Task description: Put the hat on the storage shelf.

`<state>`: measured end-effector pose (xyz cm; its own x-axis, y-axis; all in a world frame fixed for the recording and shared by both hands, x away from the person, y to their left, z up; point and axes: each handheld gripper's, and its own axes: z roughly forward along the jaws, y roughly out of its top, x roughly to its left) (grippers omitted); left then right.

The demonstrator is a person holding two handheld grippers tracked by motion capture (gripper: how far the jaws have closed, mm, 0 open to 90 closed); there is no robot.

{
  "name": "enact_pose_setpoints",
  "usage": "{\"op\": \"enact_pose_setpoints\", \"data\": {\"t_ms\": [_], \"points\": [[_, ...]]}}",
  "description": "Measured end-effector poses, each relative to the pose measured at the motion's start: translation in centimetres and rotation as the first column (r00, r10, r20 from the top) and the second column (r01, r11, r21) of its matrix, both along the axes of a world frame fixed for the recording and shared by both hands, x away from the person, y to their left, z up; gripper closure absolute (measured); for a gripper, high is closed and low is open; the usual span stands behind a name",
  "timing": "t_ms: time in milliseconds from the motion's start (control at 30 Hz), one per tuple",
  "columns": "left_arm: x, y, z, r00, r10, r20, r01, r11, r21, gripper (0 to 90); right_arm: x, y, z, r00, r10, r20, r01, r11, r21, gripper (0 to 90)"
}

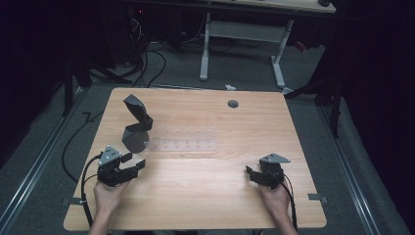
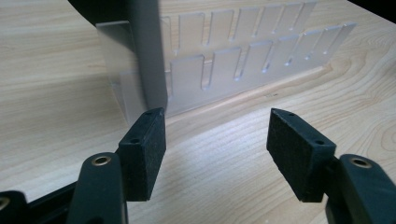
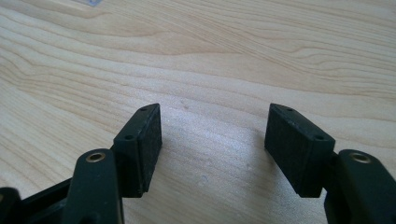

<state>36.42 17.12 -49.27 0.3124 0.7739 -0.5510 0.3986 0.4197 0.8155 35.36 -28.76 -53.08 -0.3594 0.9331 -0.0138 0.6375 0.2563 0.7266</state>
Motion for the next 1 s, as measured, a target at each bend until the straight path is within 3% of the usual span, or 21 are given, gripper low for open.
{"op": "enact_pose_setpoints", "data": {"t_ms": [200, 433, 567, 1000], "points": [[-0.8, -0.5, -0.2, 0.9999, -0.014, 0.010, 0.013, 0.9999, 0.007, 38.1, 0.0, 0.0, 0.0, 1.0000, 0.000, 0.000, 0.000, 1.0000, 0.000, 36.9], [-1.3, -0.8, -0.5, 0.9999, -0.013, 0.003, 0.013, 0.9996, -0.025, 38.5, 0.0, 0.0, 0.0, 1.0000, -0.001, 0.000, 0.001, 1.0000, 0.000, 36.9], [-1.8, -1.4, -0.5, 0.9994, -0.031, 0.016, 0.031, 0.9994, -0.017, 38.8, 0.0, 0.0, 0.0, 1.0000, -0.001, 0.000, 0.001, 1.0000, -0.001, 37.0], [-2.2, -4.0, -1.5, 0.9958, -0.092, -0.004, 0.092, 0.9956, 0.017, 39.1, 0.0, 0.0, 0.0, 1.0000, -0.001, 0.000, 0.001, 1.0000, -0.002, 36.9]]}}
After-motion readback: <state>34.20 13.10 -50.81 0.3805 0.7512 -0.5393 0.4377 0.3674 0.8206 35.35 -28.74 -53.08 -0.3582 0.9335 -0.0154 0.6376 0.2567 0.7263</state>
